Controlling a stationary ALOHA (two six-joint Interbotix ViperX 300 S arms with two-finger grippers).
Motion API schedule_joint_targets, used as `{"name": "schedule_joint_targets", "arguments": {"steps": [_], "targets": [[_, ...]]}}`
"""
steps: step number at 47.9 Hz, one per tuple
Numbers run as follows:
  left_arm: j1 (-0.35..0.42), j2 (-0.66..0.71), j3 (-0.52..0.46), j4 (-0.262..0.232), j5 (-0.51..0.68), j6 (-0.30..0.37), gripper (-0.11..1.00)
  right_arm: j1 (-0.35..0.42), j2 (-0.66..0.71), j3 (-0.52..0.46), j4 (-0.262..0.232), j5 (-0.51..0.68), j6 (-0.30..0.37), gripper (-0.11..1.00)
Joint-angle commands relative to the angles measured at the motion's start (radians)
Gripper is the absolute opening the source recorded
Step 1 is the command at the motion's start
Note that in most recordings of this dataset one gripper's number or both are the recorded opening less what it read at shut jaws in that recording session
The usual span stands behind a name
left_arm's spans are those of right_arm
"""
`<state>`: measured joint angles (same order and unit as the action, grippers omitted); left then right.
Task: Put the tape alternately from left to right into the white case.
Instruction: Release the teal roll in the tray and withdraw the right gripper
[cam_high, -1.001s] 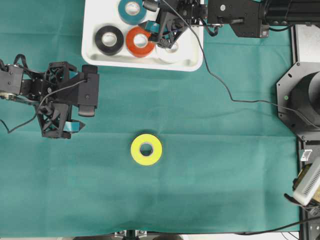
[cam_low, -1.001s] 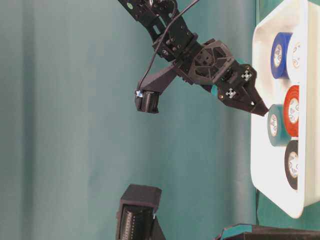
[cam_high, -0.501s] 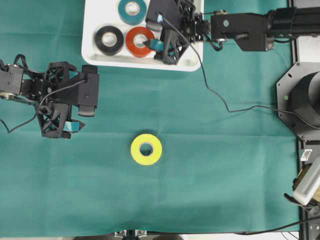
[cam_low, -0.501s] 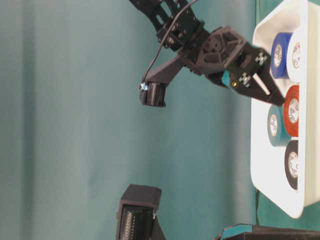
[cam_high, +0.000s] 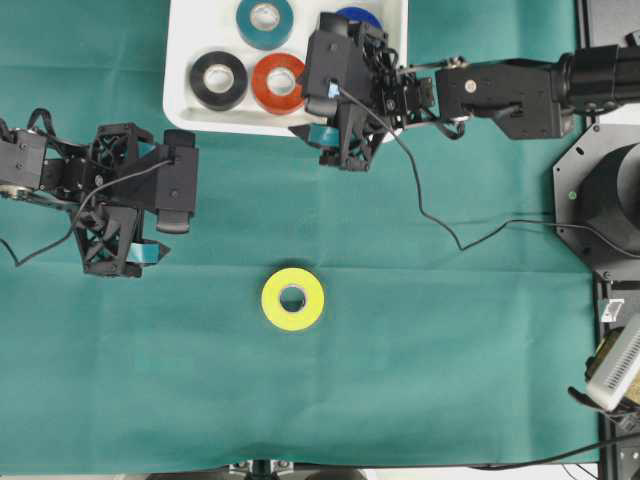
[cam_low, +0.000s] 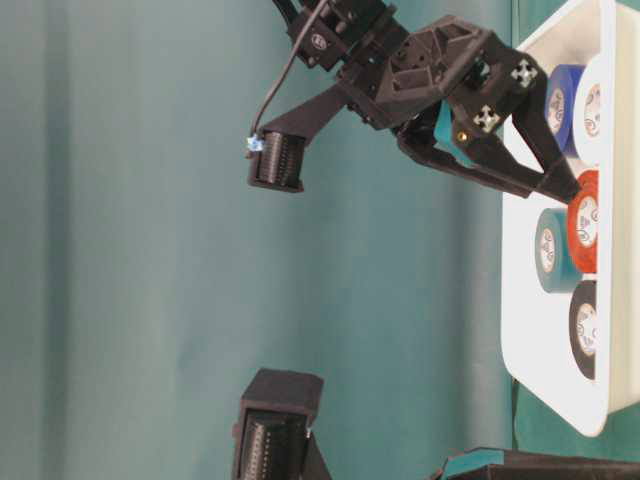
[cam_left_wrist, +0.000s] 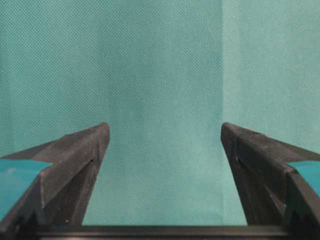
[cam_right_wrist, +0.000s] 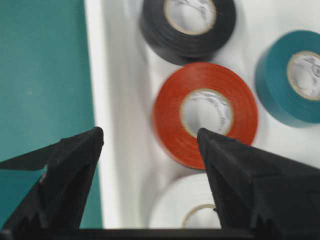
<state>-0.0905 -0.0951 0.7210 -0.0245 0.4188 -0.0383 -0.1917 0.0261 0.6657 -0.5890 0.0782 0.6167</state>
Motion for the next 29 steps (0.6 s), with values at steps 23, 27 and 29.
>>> {"name": "schedule_joint_targets", "arguments": {"steps": [23,27,29], "targets": [[-0.002,-0.015,-0.018,-0.002,-0.003,0.000,0.54,0.164,-0.120,0.040,0.003,-0.003,0.006,0.83],[-0.002,-0.015,-0.018,-0.002,-0.003,0.000,0.54,0.186,-0.126,0.052,0.003,-0.003,0.008,0.83],[-0.002,-0.014,-0.018,-0.002,-0.003,0.000,0.54,0.198,-0.129,0.060,0.003,-0.003,0.008,0.83]]}}
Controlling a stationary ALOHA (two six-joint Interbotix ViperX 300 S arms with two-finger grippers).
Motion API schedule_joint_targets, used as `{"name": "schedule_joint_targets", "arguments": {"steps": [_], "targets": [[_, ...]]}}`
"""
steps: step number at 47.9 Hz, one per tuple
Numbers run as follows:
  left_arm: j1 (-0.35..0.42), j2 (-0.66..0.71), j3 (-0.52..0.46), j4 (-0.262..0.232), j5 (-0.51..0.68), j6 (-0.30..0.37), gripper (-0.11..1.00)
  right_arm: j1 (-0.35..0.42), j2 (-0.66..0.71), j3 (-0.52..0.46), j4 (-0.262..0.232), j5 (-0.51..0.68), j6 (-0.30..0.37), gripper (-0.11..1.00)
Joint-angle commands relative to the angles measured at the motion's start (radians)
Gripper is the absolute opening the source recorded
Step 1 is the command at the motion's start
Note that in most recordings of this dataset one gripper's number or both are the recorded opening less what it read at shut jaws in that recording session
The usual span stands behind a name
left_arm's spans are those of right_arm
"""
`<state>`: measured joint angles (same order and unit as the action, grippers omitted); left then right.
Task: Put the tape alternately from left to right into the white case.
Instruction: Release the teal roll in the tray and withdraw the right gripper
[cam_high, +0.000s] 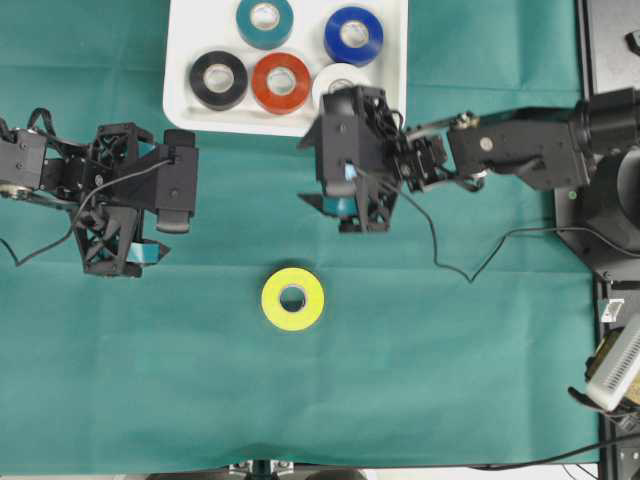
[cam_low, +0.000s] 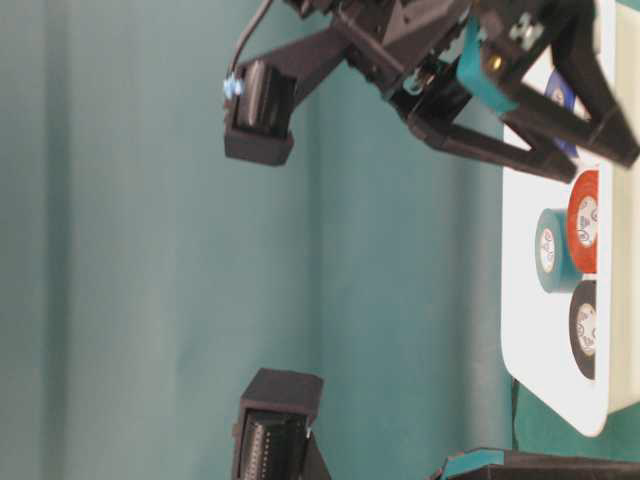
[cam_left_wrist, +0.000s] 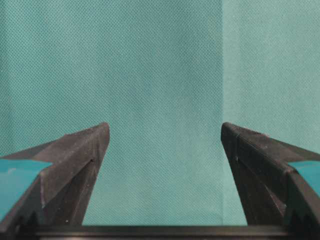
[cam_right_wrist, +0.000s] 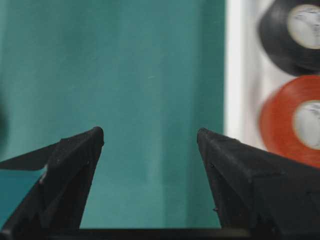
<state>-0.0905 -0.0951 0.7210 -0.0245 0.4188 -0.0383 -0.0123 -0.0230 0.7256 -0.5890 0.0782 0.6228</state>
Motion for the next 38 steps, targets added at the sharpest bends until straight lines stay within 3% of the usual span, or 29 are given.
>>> {"name": "schedule_joint_targets", "arguments": {"steps": [1,19,38], "targets": [[-0.002,-0.015,-0.018,-0.003,-0.003,0.000,0.54,0.025,-0.081,0.003,0.003,-0.003,0.002,0.83],[-0.012,-0.014,-0.023,-0.003,-0.005,-0.002,0.54,0.101,-0.123,0.054,0.003,-0.003,0.002,0.83],[-0.017,-0.014,-0.025,-0.003,-0.008,-0.002,0.54,0.104,-0.133,0.067,0.003,-0.009,0.003,0.83]]}}
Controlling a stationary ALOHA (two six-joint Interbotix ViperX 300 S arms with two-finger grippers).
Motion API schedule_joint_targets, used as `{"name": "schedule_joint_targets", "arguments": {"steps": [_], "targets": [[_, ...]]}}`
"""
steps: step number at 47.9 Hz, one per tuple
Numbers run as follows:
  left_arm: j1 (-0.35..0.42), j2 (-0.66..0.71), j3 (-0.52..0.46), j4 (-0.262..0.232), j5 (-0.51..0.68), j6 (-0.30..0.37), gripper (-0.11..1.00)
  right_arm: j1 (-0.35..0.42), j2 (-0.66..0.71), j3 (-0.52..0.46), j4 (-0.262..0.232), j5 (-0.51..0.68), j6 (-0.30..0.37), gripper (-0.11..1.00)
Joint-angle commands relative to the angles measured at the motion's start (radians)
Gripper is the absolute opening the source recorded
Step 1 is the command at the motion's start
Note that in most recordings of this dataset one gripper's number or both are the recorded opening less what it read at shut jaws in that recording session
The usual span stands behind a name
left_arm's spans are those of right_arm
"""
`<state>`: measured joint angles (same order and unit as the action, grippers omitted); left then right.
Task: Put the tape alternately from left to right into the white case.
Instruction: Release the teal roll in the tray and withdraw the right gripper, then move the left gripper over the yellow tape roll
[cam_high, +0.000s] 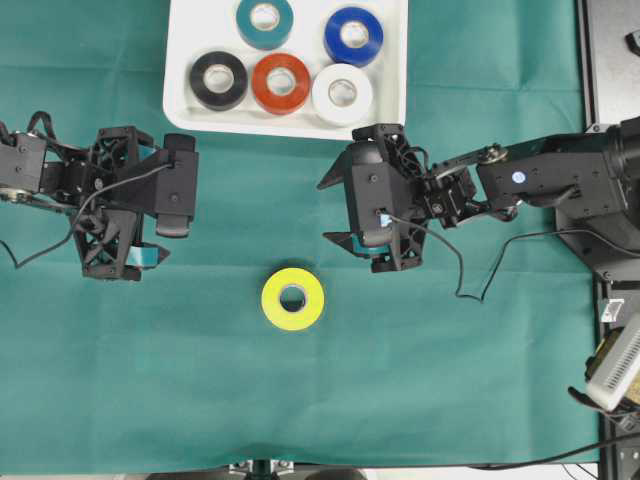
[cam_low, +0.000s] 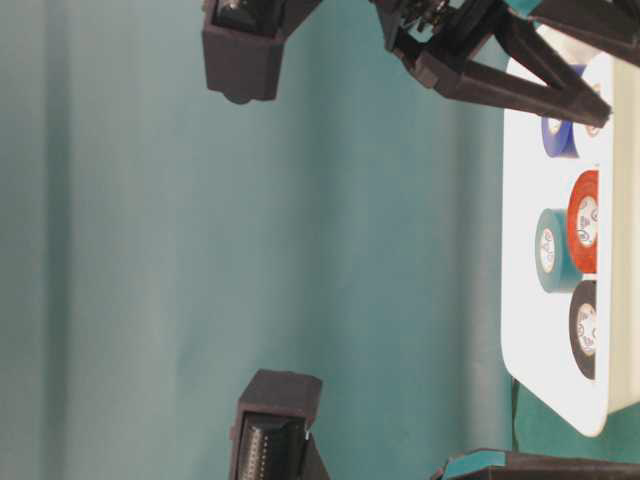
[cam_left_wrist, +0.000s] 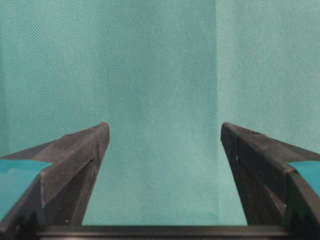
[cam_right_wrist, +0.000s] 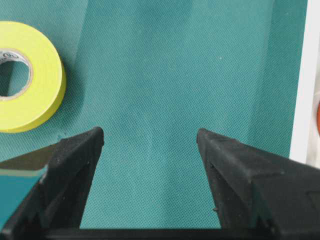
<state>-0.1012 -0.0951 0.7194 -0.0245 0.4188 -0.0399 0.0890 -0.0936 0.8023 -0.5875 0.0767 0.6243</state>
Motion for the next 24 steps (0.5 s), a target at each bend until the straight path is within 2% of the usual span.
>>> {"name": "schedule_joint_targets", "arguments": {"steps": [1,17,24], "targets": [[-0.008,-0.014,-0.021,-0.003,-0.006,0.000,0.54,0.002,-0.063,-0.009,0.002,-0.006,0.002,0.83],[-0.029,0.035,-0.066,-0.005,-0.008,-0.002,0.54,0.003,-0.058,-0.009,0.003,-0.008,0.002,0.83],[-0.052,0.067,-0.110,-0.006,-0.008,-0.031,0.54,0.002,-0.057,-0.009,0.003,-0.002,0.002,0.83]]}}
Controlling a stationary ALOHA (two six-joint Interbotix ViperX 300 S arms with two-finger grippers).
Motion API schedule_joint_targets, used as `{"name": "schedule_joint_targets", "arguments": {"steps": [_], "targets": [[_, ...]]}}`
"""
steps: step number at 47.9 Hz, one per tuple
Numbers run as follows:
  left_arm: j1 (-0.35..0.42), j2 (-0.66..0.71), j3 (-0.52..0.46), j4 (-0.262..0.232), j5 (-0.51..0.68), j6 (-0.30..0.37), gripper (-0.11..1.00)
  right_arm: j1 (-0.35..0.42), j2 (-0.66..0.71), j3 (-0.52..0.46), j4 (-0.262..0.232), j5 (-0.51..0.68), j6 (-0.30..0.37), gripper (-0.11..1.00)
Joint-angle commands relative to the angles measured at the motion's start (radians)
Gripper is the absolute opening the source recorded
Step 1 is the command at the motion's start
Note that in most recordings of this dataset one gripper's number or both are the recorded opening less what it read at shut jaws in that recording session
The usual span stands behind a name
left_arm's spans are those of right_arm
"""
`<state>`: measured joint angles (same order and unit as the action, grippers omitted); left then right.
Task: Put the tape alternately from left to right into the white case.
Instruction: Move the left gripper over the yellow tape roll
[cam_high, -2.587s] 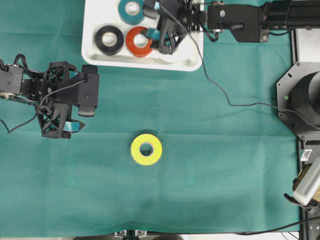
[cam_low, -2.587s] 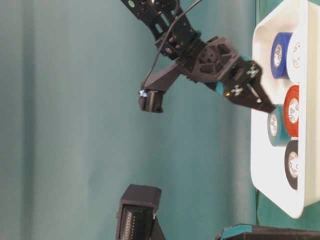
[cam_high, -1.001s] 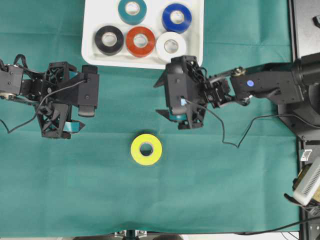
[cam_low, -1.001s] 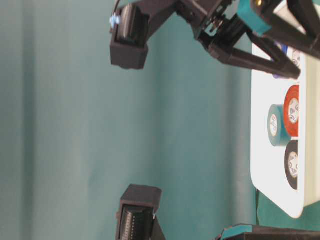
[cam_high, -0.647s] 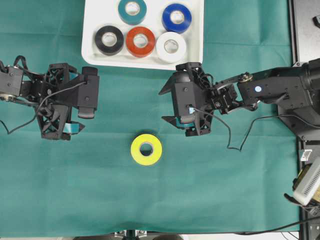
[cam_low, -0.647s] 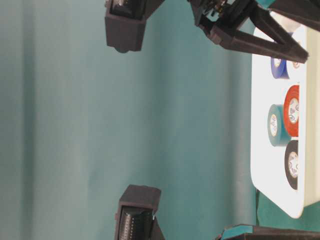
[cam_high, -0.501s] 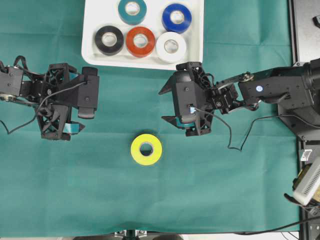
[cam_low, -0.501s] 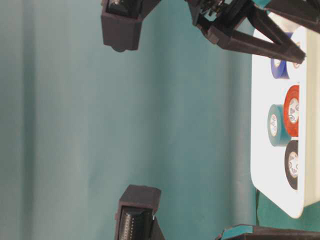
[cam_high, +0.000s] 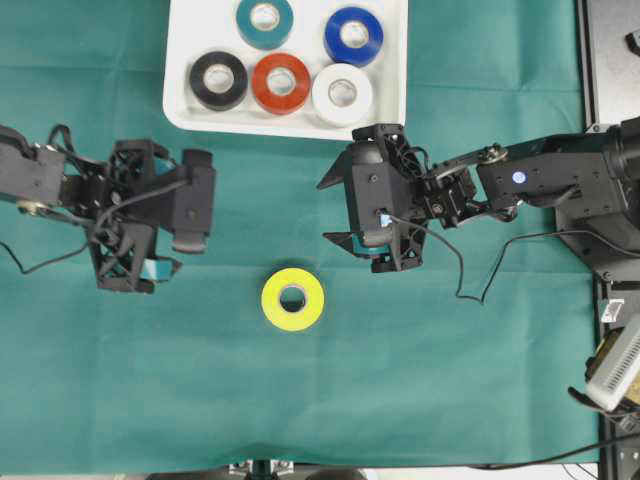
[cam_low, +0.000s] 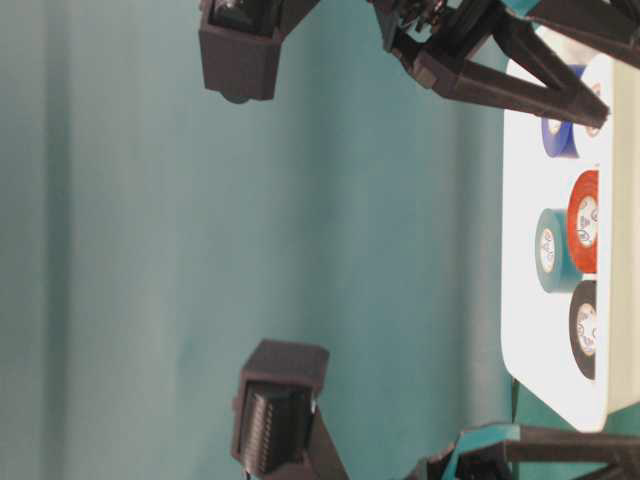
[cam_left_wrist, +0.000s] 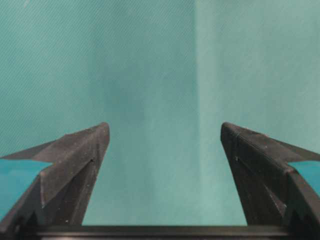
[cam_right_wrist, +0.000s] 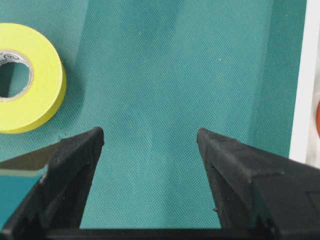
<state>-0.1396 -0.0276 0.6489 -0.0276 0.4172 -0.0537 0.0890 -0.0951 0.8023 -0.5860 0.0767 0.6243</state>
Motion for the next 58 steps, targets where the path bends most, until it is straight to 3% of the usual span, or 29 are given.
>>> {"name": "schedule_joint_targets", "arguments": {"steps": [1,13,29,42,58], "targets": [[-0.015,0.005,-0.046,-0.003,-0.006,-0.032,0.54,0.003,-0.055,-0.009,0.000,-0.003,0.002,0.83],[-0.021,0.048,-0.103,-0.003,-0.028,-0.304,0.54,0.002,-0.055,-0.008,0.002,-0.003,0.000,0.83],[-0.028,0.104,-0.179,-0.002,-0.058,-0.592,0.54,0.003,-0.055,-0.008,0.002,-0.002,0.000,0.83],[-0.035,0.127,-0.199,0.000,-0.044,-0.643,0.54,0.003,-0.057,0.003,0.000,-0.002,0.000,0.83],[-0.051,0.225,-0.295,0.000,-0.044,-0.678,0.54,0.003,-0.057,0.023,0.000,-0.002,0.000,0.83]]}}
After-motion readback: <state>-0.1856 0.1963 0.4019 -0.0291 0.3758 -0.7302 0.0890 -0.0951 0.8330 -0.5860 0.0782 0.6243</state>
